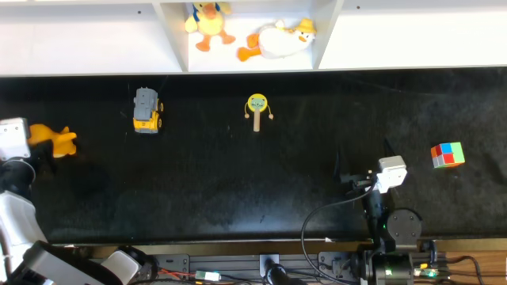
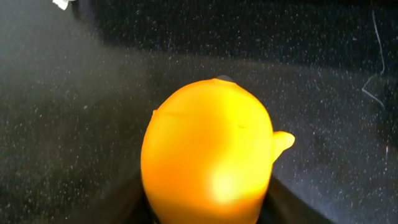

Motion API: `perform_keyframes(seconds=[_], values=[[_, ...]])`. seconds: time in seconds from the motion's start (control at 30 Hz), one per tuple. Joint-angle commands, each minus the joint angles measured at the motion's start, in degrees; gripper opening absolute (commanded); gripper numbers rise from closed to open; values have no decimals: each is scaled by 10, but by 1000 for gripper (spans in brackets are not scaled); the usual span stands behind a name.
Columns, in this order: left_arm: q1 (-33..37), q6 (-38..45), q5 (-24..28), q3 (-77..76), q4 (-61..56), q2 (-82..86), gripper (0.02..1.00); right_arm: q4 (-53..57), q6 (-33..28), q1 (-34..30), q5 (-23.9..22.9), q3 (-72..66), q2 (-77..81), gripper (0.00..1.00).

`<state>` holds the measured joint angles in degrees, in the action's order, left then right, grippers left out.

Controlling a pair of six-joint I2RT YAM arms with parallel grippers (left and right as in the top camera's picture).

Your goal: Store Toys

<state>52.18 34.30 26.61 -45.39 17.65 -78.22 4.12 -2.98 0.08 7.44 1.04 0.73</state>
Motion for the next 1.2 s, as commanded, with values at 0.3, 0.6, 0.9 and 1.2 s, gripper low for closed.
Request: perform_keyframes(seconds=[0.3, 0.6, 0.9, 1.2], values=[[2, -3, 52, -16, -8, 2, 93, -3, 5, -1, -2, -8, -4, 996], [-13, -112, 57, -19, -47, 40, 62, -3, 5, -1, -2, -8, -4, 996], [-91, -205, 22, -88, -59, 52, 51, -3, 5, -1, -2, -8, -4, 996], [-137, -269, -50, -104, -134, 40, 53, -3, 5, -1, -2, -8, -4, 996]])
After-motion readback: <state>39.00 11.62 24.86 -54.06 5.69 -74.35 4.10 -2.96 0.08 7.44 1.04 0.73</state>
